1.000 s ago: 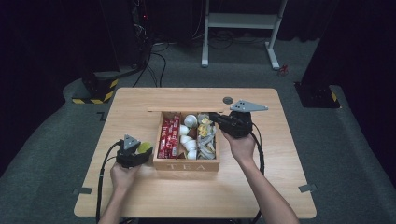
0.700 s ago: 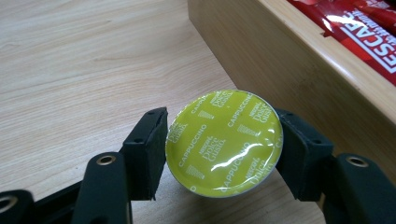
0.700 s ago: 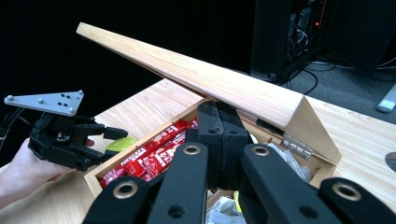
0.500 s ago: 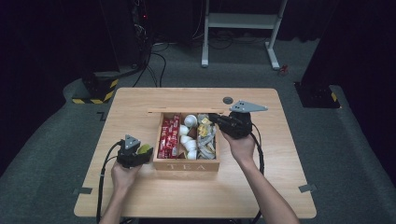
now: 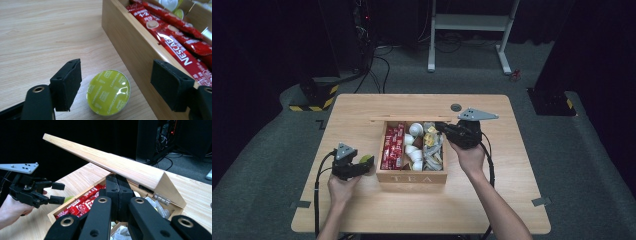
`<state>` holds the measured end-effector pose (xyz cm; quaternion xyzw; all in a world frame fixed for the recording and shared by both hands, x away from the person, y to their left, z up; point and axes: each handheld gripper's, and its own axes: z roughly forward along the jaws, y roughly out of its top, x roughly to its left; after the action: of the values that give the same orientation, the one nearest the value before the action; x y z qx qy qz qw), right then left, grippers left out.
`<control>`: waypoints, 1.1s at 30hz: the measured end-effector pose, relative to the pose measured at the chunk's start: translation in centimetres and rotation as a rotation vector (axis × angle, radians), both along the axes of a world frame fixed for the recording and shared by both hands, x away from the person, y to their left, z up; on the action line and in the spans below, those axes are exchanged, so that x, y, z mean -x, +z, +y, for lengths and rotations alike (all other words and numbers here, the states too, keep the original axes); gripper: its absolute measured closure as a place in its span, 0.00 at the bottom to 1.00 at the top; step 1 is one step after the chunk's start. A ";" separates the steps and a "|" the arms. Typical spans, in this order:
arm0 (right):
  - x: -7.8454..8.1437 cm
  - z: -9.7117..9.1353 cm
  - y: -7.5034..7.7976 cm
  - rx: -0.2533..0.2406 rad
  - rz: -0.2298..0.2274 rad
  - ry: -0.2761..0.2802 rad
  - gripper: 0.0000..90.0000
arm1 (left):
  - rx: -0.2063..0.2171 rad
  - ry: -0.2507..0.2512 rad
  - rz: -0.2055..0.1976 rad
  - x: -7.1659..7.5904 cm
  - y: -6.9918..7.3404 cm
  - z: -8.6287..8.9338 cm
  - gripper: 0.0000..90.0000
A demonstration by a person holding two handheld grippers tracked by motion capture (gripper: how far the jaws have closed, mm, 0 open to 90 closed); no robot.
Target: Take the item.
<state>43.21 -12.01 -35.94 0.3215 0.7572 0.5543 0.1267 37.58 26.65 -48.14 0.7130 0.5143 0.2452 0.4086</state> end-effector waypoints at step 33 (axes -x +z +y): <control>-0.1 0.4 -0.2 -0.010 0.009 0.022 1.00 | -0.058 0.186 0.103 2.1 -2.9 6.1 0.32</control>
<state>43.31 -11.57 -36.10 0.3165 0.7583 0.5581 0.1156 35.46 32.70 -51.09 0.6853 0.5915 0.2596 0.3363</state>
